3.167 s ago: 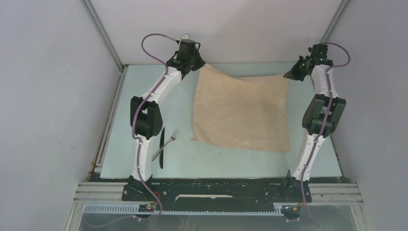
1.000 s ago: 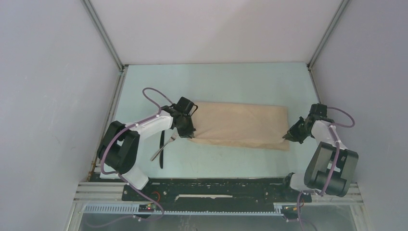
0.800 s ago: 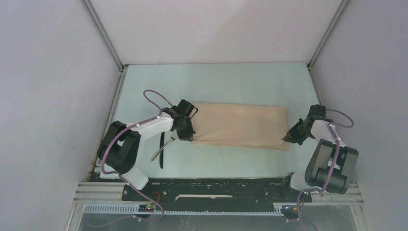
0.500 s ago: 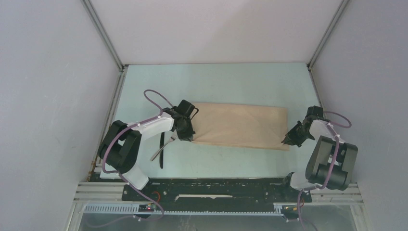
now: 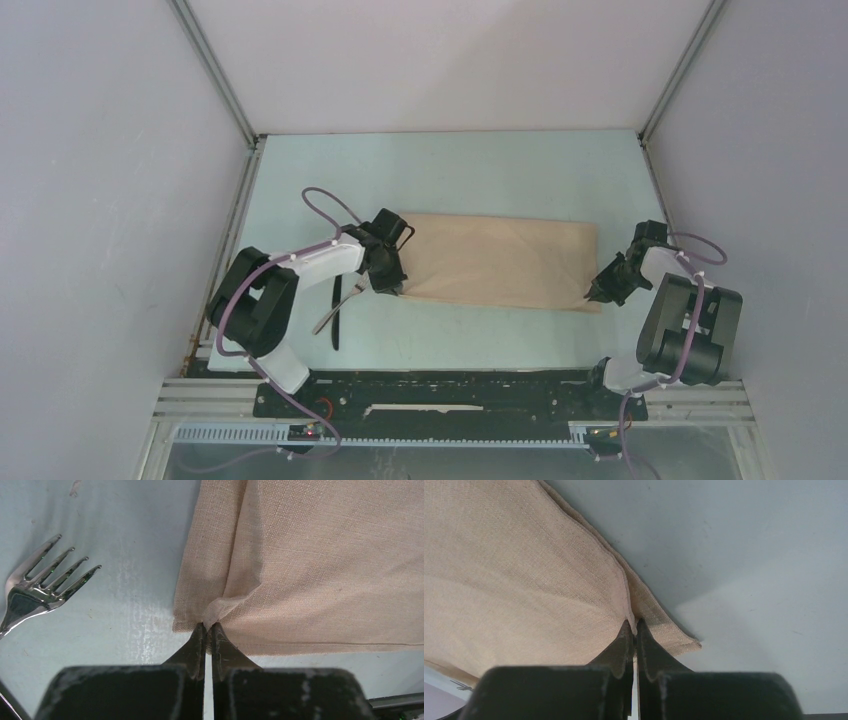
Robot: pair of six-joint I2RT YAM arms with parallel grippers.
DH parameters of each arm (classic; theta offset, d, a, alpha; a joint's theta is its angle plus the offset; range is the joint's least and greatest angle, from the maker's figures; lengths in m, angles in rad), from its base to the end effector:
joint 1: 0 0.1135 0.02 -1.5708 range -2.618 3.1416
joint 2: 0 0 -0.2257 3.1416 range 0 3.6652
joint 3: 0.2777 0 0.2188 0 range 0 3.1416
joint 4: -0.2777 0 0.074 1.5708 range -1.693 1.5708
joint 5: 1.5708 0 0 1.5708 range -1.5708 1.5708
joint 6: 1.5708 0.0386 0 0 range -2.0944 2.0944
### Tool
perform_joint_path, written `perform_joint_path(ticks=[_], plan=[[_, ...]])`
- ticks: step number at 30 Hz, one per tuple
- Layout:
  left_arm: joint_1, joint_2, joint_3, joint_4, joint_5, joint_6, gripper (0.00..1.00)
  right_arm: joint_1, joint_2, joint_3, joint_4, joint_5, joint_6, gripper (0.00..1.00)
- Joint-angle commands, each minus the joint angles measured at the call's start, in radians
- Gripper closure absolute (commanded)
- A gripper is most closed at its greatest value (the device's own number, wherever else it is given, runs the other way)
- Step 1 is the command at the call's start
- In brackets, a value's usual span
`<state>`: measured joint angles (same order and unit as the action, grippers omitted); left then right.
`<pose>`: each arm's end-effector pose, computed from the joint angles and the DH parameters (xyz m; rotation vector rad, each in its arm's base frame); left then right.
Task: Fold the napkin into a case and place the utensils inside
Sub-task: Fold and flatten the napkin at the center of the board.
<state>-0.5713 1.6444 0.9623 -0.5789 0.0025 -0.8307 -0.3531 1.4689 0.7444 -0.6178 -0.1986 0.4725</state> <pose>0.2288 -0.1472 0.1453 -0.3735 2.8677 -0.2940 0.2088 -0.0688 0.1346 1.1369 2.6788 0.3093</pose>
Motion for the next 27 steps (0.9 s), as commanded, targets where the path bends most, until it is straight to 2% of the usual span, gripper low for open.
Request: perform_joint_path(ticks=[1,27], plan=[[-0.006,0.002,-0.005,0.008,-0.033,-0.010,1.00,0.000,0.008,-0.001,0.040,0.036,0.009,1.00],[-0.019,-0.024,-0.032,-0.003,-0.060,-0.021,1.00,0.013,-0.023,-0.022,0.031,0.049,0.016,0.99]])
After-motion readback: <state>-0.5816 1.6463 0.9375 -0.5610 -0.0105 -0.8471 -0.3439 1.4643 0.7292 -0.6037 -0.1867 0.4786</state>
